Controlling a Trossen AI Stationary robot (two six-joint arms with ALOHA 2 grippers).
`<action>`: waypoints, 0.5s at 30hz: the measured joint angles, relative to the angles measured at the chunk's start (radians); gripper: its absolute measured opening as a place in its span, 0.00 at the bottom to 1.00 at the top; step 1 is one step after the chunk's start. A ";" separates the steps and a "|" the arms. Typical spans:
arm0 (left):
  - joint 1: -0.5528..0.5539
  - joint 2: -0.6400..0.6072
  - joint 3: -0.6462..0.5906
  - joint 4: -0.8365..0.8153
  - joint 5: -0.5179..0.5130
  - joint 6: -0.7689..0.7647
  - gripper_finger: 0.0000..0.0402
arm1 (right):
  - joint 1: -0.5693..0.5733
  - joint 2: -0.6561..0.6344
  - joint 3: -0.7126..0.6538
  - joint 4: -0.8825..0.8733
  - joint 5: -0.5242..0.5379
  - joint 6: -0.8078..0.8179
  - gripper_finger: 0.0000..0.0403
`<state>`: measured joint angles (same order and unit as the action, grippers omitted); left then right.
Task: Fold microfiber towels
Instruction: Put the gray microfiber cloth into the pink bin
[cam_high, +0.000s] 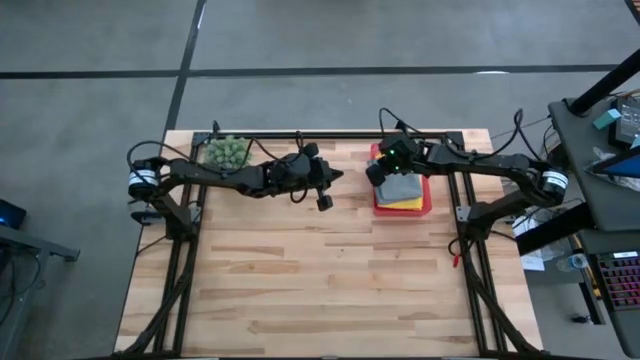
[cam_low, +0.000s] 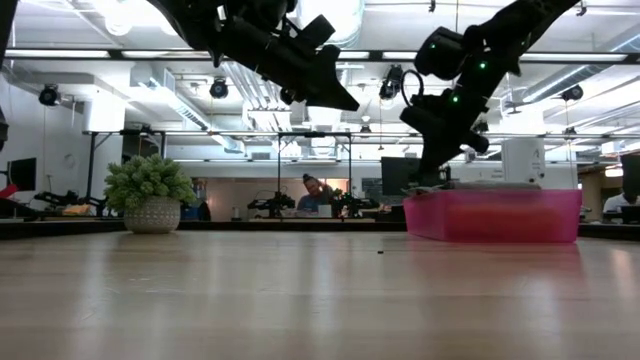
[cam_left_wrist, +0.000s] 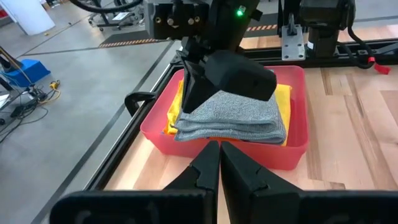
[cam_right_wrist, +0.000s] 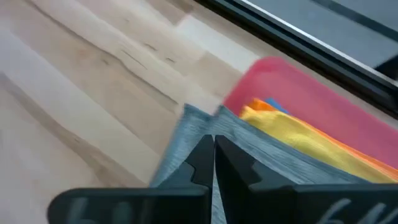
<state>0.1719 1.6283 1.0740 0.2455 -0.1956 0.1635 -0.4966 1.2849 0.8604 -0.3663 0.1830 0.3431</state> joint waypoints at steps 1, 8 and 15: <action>0.000 0.000 0.000 0.000 0.000 0.000 0.00 | 0.004 0.007 0.000 0.013 -0.004 0.000 0.02; 0.000 0.001 0.000 0.000 0.000 0.000 0.00 | 0.008 0.103 -0.001 0.043 -0.008 0.005 0.02; 0.000 0.002 0.000 0.000 0.000 0.001 0.00 | 0.008 0.156 -0.002 0.043 0.005 0.005 0.02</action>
<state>0.1719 1.6299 1.0737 0.2452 -0.1959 0.1642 -0.4889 1.4406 0.8585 -0.3237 0.1882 0.3485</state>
